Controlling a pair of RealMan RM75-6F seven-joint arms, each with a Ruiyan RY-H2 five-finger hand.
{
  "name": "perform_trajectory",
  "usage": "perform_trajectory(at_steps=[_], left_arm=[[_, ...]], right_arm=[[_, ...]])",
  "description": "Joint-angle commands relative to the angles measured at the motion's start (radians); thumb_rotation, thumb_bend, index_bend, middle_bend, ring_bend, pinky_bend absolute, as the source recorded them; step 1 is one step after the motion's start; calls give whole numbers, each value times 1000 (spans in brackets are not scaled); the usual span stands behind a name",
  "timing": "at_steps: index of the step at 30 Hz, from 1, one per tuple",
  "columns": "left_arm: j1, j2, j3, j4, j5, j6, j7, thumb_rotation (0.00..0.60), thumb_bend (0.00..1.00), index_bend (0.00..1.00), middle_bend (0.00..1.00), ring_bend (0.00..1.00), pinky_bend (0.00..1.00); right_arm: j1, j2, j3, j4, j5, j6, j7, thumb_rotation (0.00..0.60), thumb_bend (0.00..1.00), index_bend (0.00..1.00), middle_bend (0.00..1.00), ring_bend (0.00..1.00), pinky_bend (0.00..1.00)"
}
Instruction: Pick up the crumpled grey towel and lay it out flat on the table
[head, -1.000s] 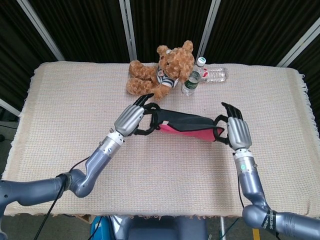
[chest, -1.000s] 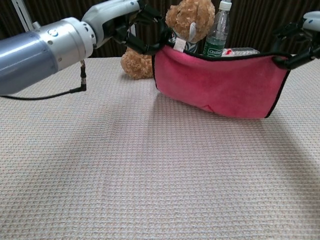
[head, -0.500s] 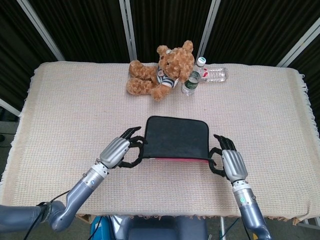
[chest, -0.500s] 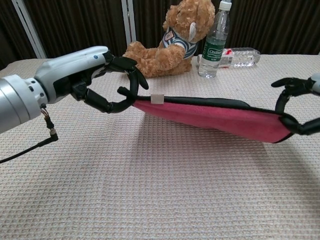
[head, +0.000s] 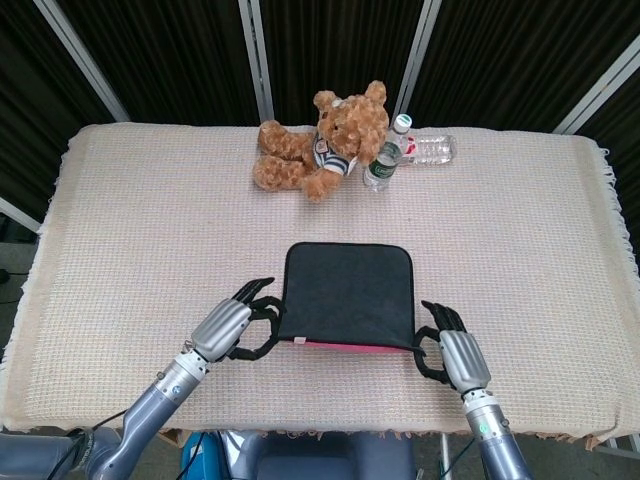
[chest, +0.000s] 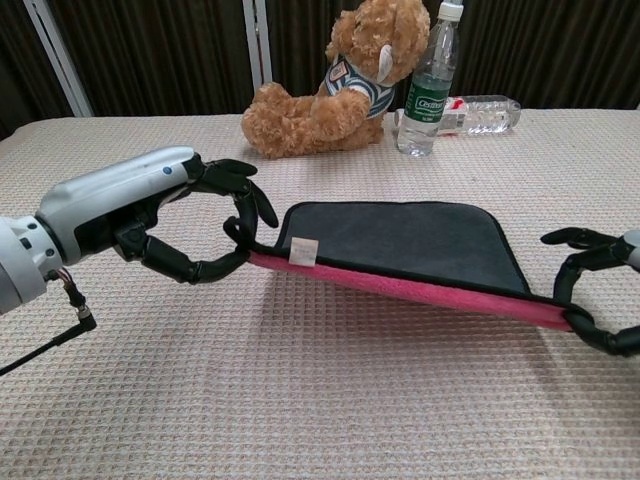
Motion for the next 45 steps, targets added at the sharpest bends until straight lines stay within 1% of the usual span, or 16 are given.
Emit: perform_trajectory(at_steps=[1, 6, 12, 19, 21, 23, 24, 26, 27, 30, 32, 34, 35, 37, 41, 45], left_arm=[[9, -16, 2, 7, -14, -20, 0, 600, 507, 639, 304, 3, 27], [18, -31, 13, 18, -15, -57, 7, 600, 506, 639, 305, 3, 27], [34, -44, 20, 32, -19, -89, -13, 600, 506, 636, 308, 21, 56], [47, -69, 14, 67, -16, -113, -22, 600, 488, 622, 306, 21, 56], [50, -71, 12, 72, -17, -119, -22, 600, 440, 608, 294, 21, 55], [50, -70, 10, 73, -18, -129, -22, 600, 384, 589, 277, 20, 54], [49, -70, 8, 72, -21, -138, -21, 600, 354, 573, 266, 19, 54], [46, -66, 5, 69, -30, -158, -19, 600, 318, 546, 249, 16, 52], [45, -63, 5, 66, -36, -170, -19, 600, 299, 531, 239, 14, 52], [40, -49, 5, 57, -50, -201, -16, 600, 270, 498, 217, 11, 51], [39, -38, 5, 49, -59, -219, -15, 600, 257, 483, 209, 11, 50], [39, -27, 5, 42, -64, -230, -19, 600, 246, 469, 200, 10, 48], [41, -20, 4, 36, -65, -233, -24, 600, 244, 461, 196, 10, 46], [45, -5, 1, 22, -64, -235, -39, 600, 230, 449, 190, 10, 42], [65, 35, -10, -18, -54, -206, -70, 600, 209, 434, 181, 9, 33], [103, 83, -18, -63, -32, -131, -72, 600, 194, 395, 173, 9, 31]], right_arm=[[-12, -16, -7, 19, -11, -8, 8, 600, 524, 675, 105, 0, 0], [-27, -28, -6, 31, -25, -14, 10, 600, 523, 675, 105, 0, 0], [-38, -32, 0, 49, -18, -36, 10, 600, 524, 675, 105, 0, 0], [-46, -41, 8, 75, -14, -64, 7, 600, 524, 670, 105, 0, 0], [-46, -39, 10, 76, -14, -73, 4, 600, 524, 622, 100, 0, 0], [-45, -34, 8, 75, -12, -85, -6, 600, 524, 523, 68, 0, 0], [-43, -30, 6, 74, -9, -94, -16, 600, 524, 493, 54, 0, 0], [-41, -21, 4, 67, 0, -112, -33, 600, 523, 367, 10, 0, 0], [-40, -16, 3, 62, 6, -122, -40, 600, 524, 325, 3, 0, 0], [-37, -1, 2, 46, 25, -149, -48, 600, 523, 156, 0, 0, 0], [-36, 11, 1, 37, 35, -164, -55, 600, 467, 40, 0, 0, 0], [-36, 21, -1, 28, 41, -171, -65, 600, 407, 2, 0, 0, 0], [-35, 28, -4, 20, 46, -179, -76, 600, 376, 0, 0, 0, 0], [-34, 45, -9, -2, 51, -187, -94, 600, 350, 0, 0, 0, 0], [-46, 75, -13, -46, 14, -163, -87, 600, 327, 0, 0, 0, 0], [-64, 112, -17, -78, -50, -109, -84, 600, 324, 0, 0, 0, 0]])
